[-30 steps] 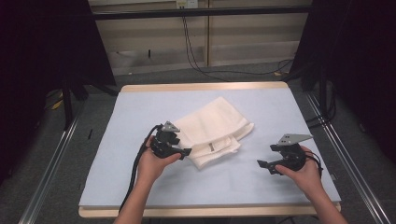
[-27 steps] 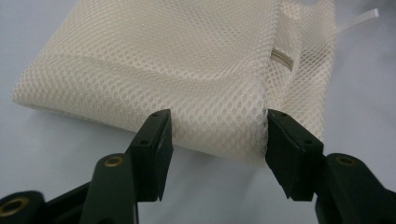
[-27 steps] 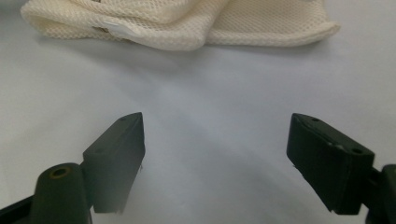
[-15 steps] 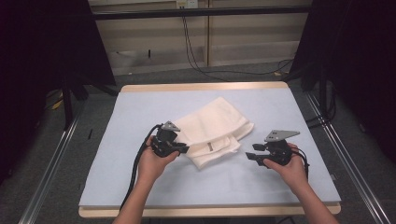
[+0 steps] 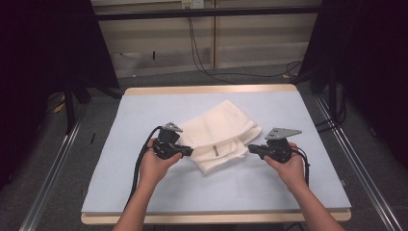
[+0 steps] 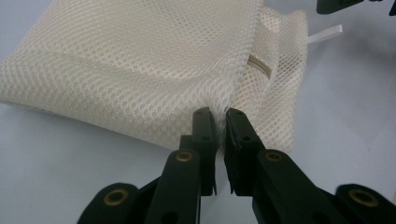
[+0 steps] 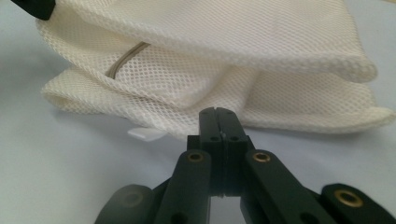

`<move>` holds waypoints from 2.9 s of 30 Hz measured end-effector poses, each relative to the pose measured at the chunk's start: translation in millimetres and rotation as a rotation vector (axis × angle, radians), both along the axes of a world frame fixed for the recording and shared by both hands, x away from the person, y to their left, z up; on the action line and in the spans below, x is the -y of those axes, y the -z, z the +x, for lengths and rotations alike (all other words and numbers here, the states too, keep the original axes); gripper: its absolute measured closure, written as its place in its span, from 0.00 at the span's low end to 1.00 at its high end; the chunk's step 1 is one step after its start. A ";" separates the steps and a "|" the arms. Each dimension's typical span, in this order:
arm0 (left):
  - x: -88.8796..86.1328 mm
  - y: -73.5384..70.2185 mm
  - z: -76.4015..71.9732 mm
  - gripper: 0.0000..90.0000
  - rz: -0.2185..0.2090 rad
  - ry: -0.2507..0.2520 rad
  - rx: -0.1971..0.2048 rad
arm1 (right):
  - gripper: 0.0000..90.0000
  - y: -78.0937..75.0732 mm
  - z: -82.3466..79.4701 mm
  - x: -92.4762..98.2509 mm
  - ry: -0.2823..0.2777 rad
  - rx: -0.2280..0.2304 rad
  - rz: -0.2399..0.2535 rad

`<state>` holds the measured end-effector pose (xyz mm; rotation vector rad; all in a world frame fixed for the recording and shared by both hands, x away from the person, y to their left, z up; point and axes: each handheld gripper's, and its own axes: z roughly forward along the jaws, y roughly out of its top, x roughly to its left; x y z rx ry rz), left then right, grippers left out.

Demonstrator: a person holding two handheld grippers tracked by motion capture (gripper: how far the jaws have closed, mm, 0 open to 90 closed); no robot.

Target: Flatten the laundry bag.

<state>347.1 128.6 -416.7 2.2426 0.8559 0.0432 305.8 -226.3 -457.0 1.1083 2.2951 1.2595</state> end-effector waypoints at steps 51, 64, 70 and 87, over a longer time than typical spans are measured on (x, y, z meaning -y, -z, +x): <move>-55.9 -36.7 53.3 0.95 -0.113 -0.193 -0.020 | 1.00 17.3 12.5 -26.3 -0.050 -0.057 -0.060; -59.1 -34.9 61.4 0.94 -0.123 -0.212 -0.024 | 1.00 17.6 14.3 -24.7 -0.062 -0.066 -0.064; -58.2 -37.3 69.5 0.94 -0.114 -0.223 -0.016 | 1.00 19.9 16.3 -24.7 -0.062 -0.072 -0.072; -76.7 -39.3 96.5 0.34 -0.098 -0.342 0.027 | 0.82 19.8 23.8 -16.6 -0.034 -0.084 -0.063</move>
